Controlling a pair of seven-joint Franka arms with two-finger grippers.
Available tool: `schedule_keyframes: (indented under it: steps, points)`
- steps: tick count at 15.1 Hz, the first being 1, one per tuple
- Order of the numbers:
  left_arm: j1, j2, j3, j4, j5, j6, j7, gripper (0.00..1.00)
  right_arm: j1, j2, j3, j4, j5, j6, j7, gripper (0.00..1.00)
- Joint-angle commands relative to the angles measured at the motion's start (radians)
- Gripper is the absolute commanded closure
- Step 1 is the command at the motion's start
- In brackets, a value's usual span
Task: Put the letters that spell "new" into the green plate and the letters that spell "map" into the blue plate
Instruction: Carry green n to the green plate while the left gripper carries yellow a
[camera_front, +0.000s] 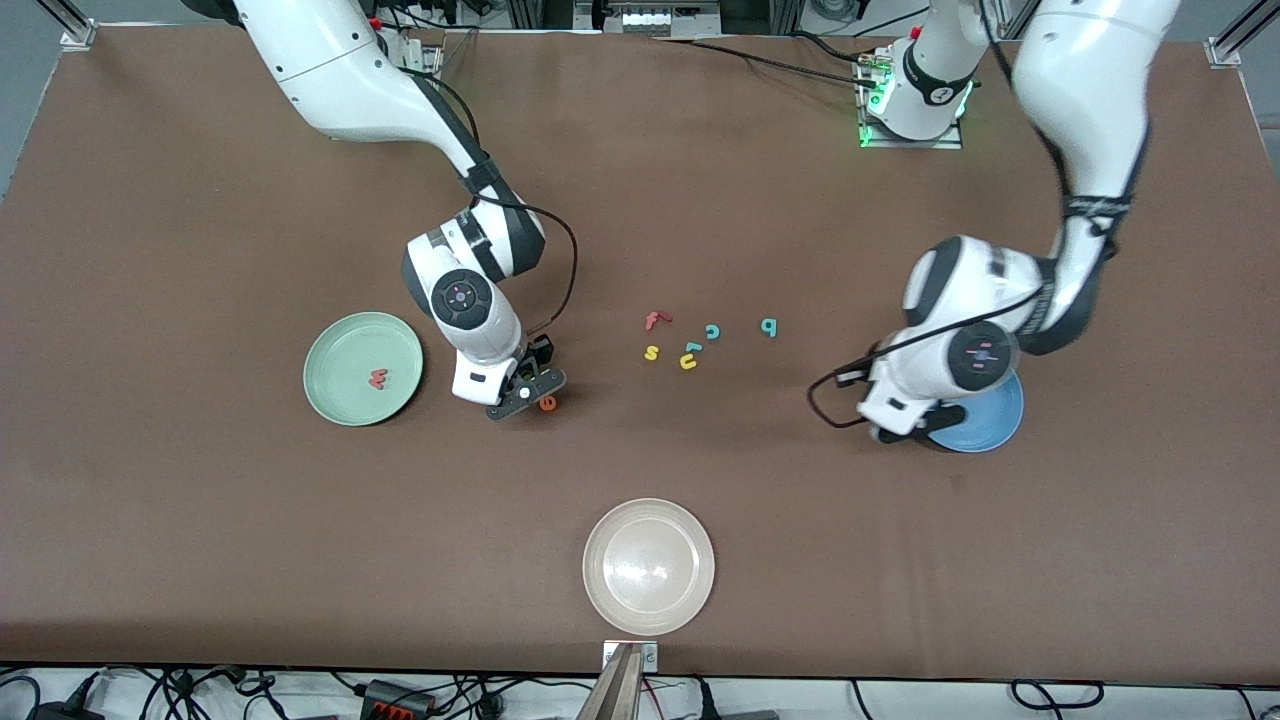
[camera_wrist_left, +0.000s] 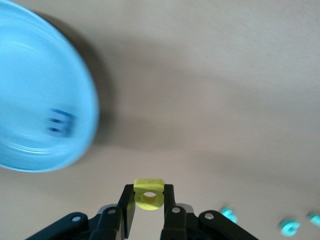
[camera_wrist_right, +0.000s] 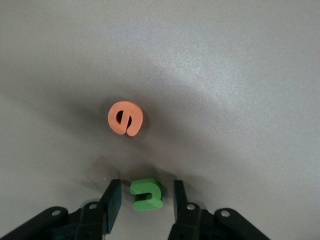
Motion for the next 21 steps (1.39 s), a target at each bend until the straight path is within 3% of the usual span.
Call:
schedule_keyframes:
  steps: [1, 5, 9, 12, 14, 16, 21]
  points:
    - [0.091, -0.002, -0.007, -0.011, 0.062, -0.024, 0.196, 0.98, 0.002, 0.008, -0.003, 0.01, -0.011, 0.009, -0.002, 0.63]
    - [0.184, 0.033, -0.007, -0.017, 0.118, -0.009, 0.4, 0.98, -0.005, 0.008, -0.003, 0.008, -0.011, 0.009, -0.002, 0.75]
    - [0.228, 0.062, -0.008, -0.054, 0.13, 0.049, 0.464, 0.96, -0.007, -0.027, -0.008, 0.007, -0.009, -0.005, -0.006, 0.79]
    - [0.24, 0.064, -0.007, -0.095, 0.133, 0.098, 0.467, 0.9, -0.082, -0.11, -0.013, -0.008, -0.011, -0.134, 0.0, 0.83]
    - [0.241, 0.062, -0.007, -0.106, 0.133, 0.094, 0.468, 0.6, -0.16, -0.156, -0.013, -0.028, -0.012, -0.193, -0.012, 0.83]
    - [0.243, 0.064, -0.007, -0.108, 0.133, 0.092, 0.467, 0.0, -0.235, -0.191, -0.014, -0.073, -0.012, -0.21, -0.017, 0.83]
    - [0.232, 0.012, -0.039, -0.095, 0.13, 0.02, 0.448, 0.0, -0.373, -0.243, -0.014, -0.2, -0.018, -0.2, -0.066, 0.83]
